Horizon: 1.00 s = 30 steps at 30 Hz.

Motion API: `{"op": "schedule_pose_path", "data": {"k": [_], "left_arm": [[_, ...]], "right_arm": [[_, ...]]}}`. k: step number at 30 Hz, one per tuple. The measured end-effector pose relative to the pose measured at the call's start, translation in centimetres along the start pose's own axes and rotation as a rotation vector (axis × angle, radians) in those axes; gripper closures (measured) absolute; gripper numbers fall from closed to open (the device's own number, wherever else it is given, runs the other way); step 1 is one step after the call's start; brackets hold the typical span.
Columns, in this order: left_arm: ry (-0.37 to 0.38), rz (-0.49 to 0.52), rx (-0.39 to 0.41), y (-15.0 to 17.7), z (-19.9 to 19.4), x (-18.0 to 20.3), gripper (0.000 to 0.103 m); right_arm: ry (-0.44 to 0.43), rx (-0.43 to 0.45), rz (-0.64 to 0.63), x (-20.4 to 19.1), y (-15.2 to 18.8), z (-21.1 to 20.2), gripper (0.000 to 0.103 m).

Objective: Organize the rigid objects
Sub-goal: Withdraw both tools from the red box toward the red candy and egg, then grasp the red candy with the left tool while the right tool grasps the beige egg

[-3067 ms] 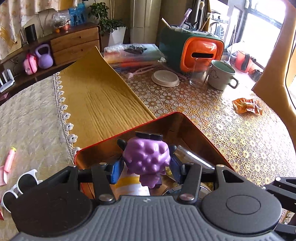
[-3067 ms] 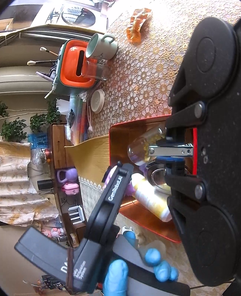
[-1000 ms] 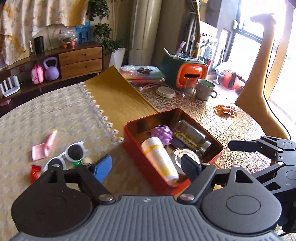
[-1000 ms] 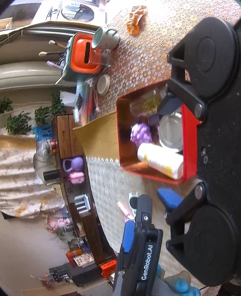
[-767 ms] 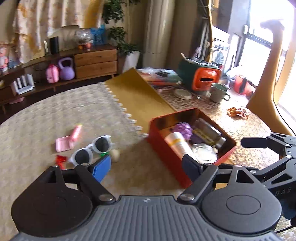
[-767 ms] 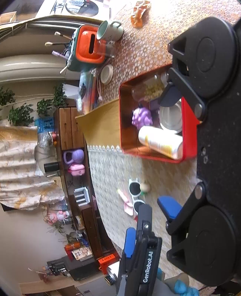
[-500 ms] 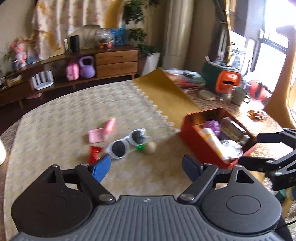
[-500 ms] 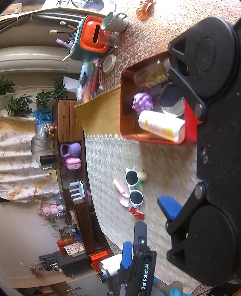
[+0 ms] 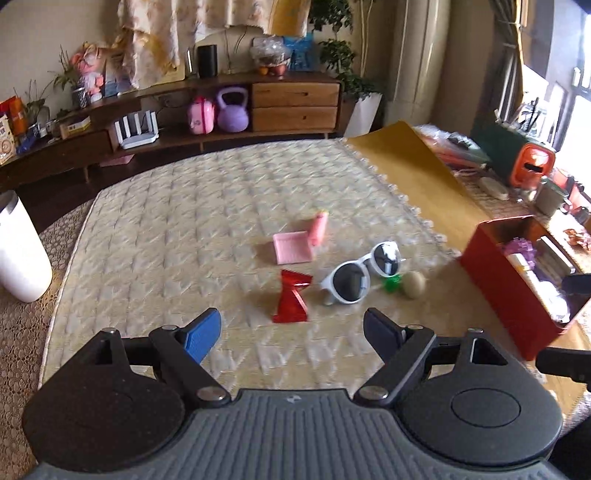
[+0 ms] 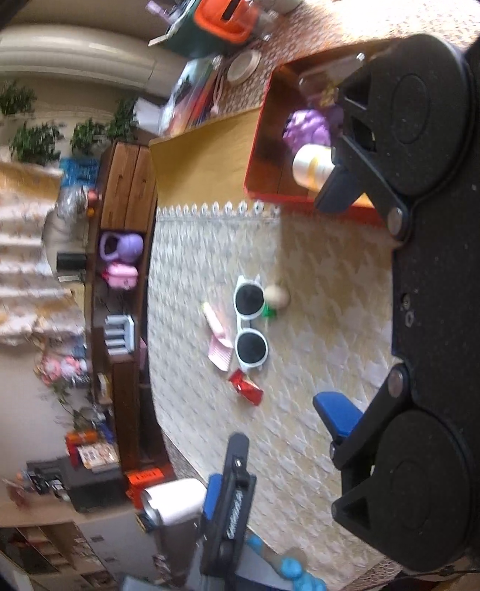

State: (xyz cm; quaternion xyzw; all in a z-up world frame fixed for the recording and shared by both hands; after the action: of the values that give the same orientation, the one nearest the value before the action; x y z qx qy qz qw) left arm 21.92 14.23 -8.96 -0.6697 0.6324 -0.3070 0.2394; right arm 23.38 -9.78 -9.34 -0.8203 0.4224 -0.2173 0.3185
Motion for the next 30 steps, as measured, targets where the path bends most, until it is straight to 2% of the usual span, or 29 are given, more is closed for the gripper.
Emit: {"op": "schedule_pose_path", "data": {"k": [6,12,17,19,23,25,30], "left_arm": [[-0.025,0.006,-0.021,0.1,2.8,-1.2,0.019],[-0.042,-0.017,-0.069,0.3,6.2,-2.5,0.019],[-0.035,-0.003,-0.080,0.1,7.8,-2.8,0.019],[-0.038,0.009,-0.076,0.0,8.1,-2.7,0.019],[-0.028,0.027,-0.075,-0.2,8.9,-2.4,0.019],[-0.028,0.035,-0.077,-0.3,9.2,-2.3,0.019],[-0.027,0.047,-0.078,-0.2,9.9,-2.2,0.019]], "right_arm": [[0.005,-0.014,-0.023,-0.6,-1.1,2.5,0.000],[-0.008,-0.043,-0.019,-0.6,-2.3,5.8,0.005],[0.002,-0.059,-0.072,-0.7,-2.8,8.4,0.012],[0.007,-0.068,-0.082,-0.6,-2.9,9.3,0.020],[0.001,-0.096,-0.091,-0.3,-3.1,11.3,0.026],[-0.012,-0.103,-0.111,-0.4,-3.1,12.0,0.032],[-0.039,-0.137,-0.154,-0.5,-3.4,13.6,0.035]]}}
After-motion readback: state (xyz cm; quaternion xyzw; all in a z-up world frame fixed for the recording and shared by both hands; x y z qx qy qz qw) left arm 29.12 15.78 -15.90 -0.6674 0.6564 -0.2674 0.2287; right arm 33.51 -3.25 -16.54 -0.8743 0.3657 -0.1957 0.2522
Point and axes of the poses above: each gripper's, at about its wrist camera, not at the fingertips, and z roughly the way its jaws point, x to its right, y to its underside, the point moved 5 cm from there along z, roughly the way its jaws point, and after that the axes turned 6 degrees about y, right-handed, at the moved point
